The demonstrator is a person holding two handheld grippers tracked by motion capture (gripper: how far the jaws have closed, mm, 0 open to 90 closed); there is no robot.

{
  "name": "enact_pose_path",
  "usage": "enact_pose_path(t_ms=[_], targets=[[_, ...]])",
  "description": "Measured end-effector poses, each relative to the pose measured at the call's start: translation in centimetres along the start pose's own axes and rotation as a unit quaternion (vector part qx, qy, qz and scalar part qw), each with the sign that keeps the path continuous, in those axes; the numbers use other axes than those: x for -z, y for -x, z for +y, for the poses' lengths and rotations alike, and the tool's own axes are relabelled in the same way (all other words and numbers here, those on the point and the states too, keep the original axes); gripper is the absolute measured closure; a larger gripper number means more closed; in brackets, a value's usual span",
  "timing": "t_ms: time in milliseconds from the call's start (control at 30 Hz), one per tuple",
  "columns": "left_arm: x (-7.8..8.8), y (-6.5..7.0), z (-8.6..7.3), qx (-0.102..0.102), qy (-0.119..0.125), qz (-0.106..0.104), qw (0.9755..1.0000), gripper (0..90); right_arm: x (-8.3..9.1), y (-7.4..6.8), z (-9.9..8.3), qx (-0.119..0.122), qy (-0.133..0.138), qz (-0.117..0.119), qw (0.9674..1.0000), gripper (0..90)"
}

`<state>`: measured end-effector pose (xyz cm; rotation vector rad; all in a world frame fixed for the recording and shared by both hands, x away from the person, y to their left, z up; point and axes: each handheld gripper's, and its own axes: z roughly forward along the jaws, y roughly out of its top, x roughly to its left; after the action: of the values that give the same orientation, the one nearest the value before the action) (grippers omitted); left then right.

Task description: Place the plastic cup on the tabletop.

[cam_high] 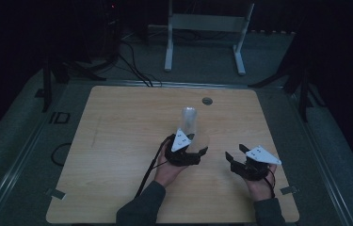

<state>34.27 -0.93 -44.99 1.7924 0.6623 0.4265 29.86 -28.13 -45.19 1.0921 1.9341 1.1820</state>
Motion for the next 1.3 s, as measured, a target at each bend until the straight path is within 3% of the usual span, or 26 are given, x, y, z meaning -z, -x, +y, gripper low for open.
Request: enact_pose_path(t_ms=[1300], targets=[[0.7,-1.2,-2.3,0.006,-0.016,0.012,0.9998,28.7,-0.1,0.0,-0.1,0.000,-0.003,-0.001,1.0000,35.4]])
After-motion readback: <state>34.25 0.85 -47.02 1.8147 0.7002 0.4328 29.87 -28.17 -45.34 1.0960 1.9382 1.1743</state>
